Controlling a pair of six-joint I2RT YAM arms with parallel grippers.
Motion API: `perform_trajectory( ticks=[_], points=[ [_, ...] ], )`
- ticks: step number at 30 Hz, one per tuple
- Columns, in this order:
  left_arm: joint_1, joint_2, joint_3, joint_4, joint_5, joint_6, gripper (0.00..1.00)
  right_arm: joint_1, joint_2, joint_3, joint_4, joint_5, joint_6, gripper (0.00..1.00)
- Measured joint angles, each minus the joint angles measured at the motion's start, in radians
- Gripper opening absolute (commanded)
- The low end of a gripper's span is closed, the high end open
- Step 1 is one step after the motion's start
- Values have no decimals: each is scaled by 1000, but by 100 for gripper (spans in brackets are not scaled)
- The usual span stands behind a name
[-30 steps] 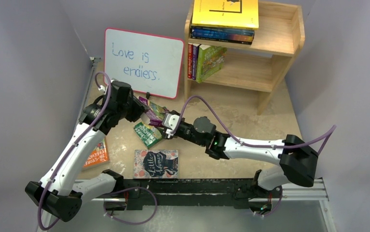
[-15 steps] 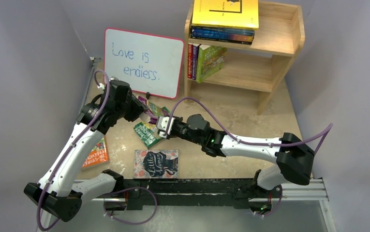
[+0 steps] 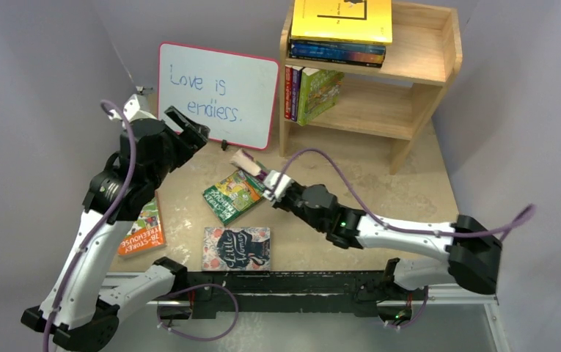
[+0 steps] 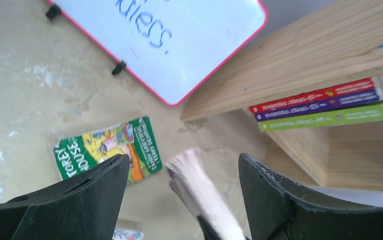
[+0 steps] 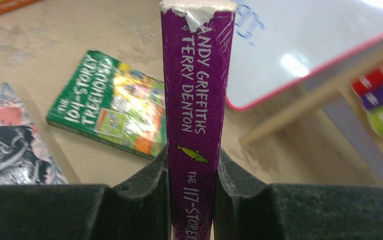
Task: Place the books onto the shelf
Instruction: Pick up the book from the center of the board, then place the book on the shelf.
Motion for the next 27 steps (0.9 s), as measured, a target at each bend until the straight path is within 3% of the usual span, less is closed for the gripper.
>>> perform_trajectory(
  ticks=[5,10,13,18,27],
  points=[
    [0,-80,-32,95,-34,78,79,-9,-263,-132,-43,178,61,0],
    [0,-81,-84,157,-18,129,79,-29,-512,-148,-56,384,73,0],
    [0,-59,-115,183,3,148,78,-64,-580,-148,-46,487,72,0],
    [0,-45,-154,211,40,163,78,-211,-563,-111,-106,562,126,0],
    [0,-41,-196,280,105,160,77,-394,-402,-29,-128,526,162,0]
  ],
)
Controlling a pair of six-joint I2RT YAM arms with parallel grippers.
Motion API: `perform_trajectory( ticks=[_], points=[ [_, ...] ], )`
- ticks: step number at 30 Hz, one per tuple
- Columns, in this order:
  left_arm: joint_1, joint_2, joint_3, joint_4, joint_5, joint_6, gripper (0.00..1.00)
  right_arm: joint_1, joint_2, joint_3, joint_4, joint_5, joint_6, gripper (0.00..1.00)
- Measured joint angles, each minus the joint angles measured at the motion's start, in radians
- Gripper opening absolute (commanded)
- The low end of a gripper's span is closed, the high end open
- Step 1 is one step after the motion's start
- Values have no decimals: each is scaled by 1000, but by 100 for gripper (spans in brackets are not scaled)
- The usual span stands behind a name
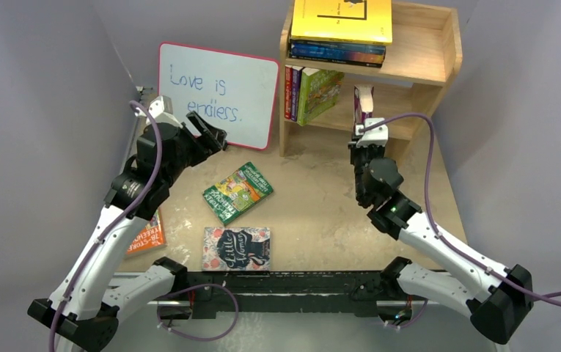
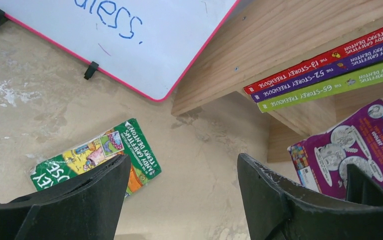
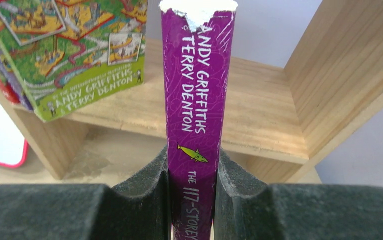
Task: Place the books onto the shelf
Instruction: Place the book on the shelf.
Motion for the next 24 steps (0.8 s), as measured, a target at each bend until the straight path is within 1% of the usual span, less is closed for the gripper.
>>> perform_trajectory(
  ticks=[5,9,13,18,24],
  points=[
    [0,12,-10,8,24,-1,76,-43,37,37,72,-37,-18,0],
    [0,20,-11,19,33,-6,76,-47,43,39,166,-58,-61,0],
    [0,23,-20,40,44,-9,76,-49,55,35,207,-73,-114,0],
    [0,47,-38,72,63,-19,75,-53,85,-8,342,-95,-196,0],
    [0,108,-45,142,109,-43,74,-63,152,-69,557,-119,-285,0]
  ],
)
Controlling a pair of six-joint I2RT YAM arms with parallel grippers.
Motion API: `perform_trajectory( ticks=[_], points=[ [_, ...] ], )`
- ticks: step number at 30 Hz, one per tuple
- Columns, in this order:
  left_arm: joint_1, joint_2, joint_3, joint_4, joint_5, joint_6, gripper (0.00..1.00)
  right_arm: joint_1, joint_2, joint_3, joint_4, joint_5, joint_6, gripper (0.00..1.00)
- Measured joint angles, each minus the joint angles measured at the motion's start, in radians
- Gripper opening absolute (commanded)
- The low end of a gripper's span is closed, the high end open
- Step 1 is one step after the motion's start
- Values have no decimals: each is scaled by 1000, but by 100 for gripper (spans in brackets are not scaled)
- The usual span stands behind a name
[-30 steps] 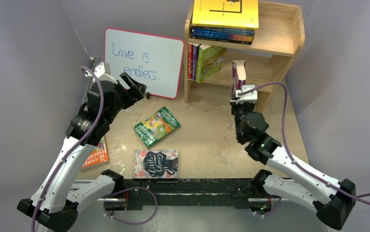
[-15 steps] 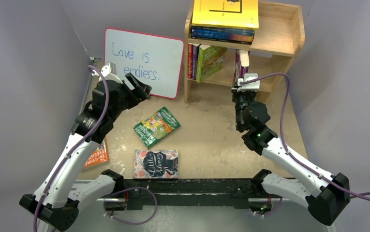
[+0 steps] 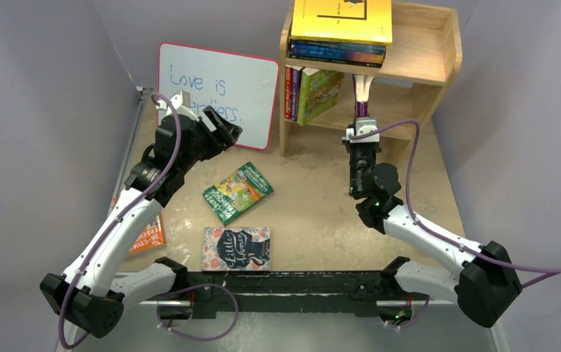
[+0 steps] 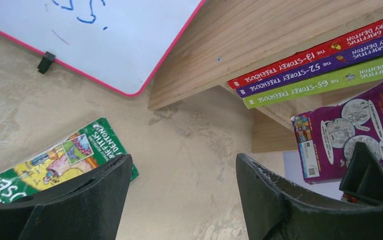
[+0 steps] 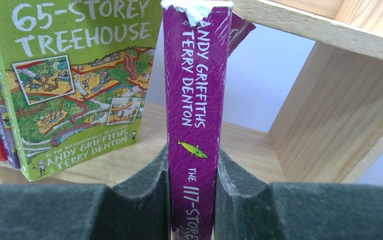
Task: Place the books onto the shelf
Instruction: Place the book on the shelf.
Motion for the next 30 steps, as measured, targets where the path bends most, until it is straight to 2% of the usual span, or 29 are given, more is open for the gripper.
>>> perform_trajectory(
  ticks=[8,18,30],
  points=[
    [0,83,-17,132,60,-29,74,-14,88,-48,230,-14,-68,0],
    [-1,202,-21,334,136,-77,73,-106,242,-45,439,-73,-33,0],
    [-92,395,13,563,144,-108,67,-134,410,106,406,-275,154,0]
  ],
)
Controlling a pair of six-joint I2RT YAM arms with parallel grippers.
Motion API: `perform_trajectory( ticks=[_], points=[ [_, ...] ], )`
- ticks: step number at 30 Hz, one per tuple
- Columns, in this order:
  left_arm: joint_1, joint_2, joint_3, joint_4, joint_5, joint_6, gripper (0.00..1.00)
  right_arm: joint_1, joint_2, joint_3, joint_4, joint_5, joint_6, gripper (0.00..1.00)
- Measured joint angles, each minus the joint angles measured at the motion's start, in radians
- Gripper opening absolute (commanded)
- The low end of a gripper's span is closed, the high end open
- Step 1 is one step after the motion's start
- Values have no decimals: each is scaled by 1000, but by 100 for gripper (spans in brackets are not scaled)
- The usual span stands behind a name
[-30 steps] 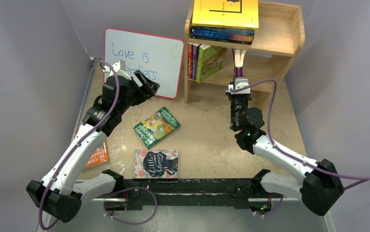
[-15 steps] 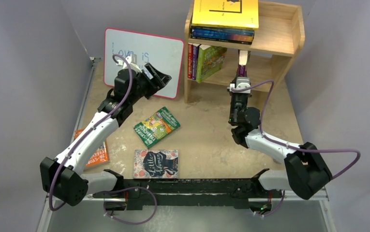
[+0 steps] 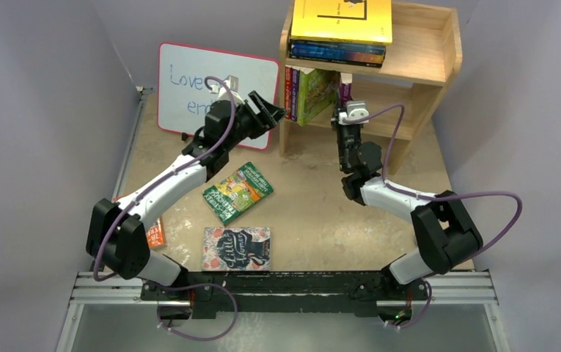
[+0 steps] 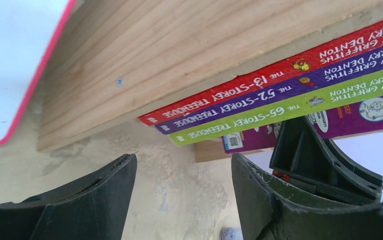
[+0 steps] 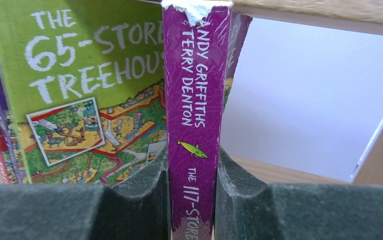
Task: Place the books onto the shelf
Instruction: Place the book on the shelf.
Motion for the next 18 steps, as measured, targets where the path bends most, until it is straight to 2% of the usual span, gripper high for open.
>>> perform_trajectory(
  ticks=[7,15,18],
  points=[
    [-59,105,59,87,-13,0,57,-12,40,74,-84,-91,56,0],
    [-68,190,103,134,-18,-8,38,-19,78,143,-159,-195,90,0],
    [-72,198,112,136,-18,-8,34,-21,82,150,-167,-205,110,7]
  ],
)
